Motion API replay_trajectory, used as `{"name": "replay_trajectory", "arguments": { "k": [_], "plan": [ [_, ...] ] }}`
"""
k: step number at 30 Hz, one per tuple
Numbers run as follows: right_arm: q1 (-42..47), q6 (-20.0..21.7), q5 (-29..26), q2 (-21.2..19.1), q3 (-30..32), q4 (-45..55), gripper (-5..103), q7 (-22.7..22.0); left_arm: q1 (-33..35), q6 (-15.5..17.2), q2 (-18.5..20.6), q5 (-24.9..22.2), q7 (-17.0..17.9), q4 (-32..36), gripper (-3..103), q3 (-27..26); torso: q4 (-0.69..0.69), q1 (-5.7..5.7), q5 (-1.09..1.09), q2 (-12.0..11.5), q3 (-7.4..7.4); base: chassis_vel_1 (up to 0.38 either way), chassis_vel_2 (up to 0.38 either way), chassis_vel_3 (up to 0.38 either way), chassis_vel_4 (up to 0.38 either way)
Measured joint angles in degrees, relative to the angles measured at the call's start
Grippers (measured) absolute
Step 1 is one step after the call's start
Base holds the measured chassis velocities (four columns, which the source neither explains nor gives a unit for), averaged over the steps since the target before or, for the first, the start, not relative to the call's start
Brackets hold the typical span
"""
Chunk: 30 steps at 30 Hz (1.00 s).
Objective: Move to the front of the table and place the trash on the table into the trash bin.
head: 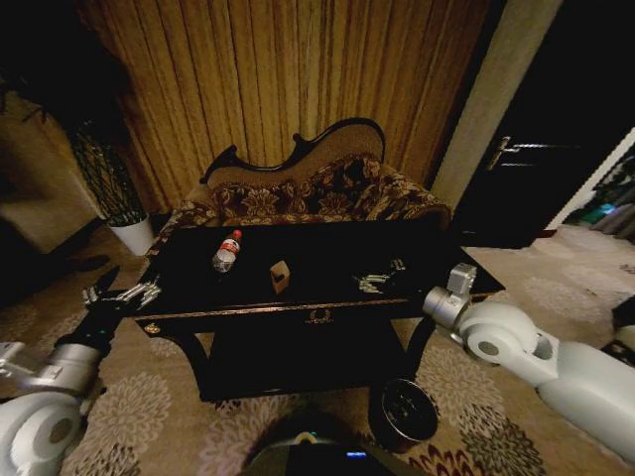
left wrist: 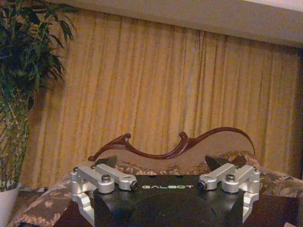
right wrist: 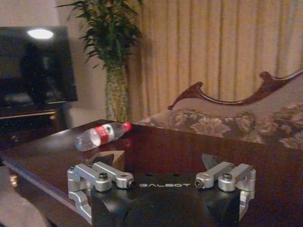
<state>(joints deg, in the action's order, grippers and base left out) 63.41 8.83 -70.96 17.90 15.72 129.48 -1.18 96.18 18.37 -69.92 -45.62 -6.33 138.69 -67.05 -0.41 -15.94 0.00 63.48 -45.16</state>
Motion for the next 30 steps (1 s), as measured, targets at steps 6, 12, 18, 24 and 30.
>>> {"name": "replay_trajectory", "arguments": {
  "k": [6, 12, 18, 24, 30],
  "plan": [
    [-13.3, -0.1, -0.6, -0.4, -12.7, -2.7, 100, -0.5, 0.3, 0.0, -0.3, 0.2, -0.1, 0.8, 100, -0.1, 0.01, 0.0, 0.0, 0.0, 0.0, 0.0, 0.0, 0.0, 0.0],
    [-24.7, 1.8, -2.7, 1.1, -23.1, -5.7, 100, -3.3, 0.2, 0.0, -0.3, 0.2, 0.0, 0.8, 100, -0.5, 0.0, 0.0, -0.01, 0.0, 0.0, 0.0, 0.0, 0.0, 0.0],
    [-38.9, 5.7, -8.4, 6.9, -35.4, -8.6, 100, -12.2, 0.0, 0.0, -0.7, 0.8, 0.1, 0.9, 100, -0.2, 0.01, 0.0, -0.01, 0.0, 0.0, 0.0, 0.0, 0.0, 0.0],
    [-46.3, 8.5, -10.9, 11.6, -43.0, -10.9, 100, -16.7, 0.1, 0.0, -0.9, 0.9, 0.2, 0.7, 100, -0.5, 0.0, 0.0, -0.01, 0.0, -0.01, 0.0, 0.0, 0.0, 0.0],
    [-52.7, 13.4, -17.5, 16.2, -47.1, -11.9, 100, -25.1, 0.1, 0.0, -1.2, 0.9, 0.2, 0.5, 100, -0.6, 0.0, 0.0, -0.01, 0.0, -0.01, 0.0, 0.0, 0.0, 0.0]
  ]
}}
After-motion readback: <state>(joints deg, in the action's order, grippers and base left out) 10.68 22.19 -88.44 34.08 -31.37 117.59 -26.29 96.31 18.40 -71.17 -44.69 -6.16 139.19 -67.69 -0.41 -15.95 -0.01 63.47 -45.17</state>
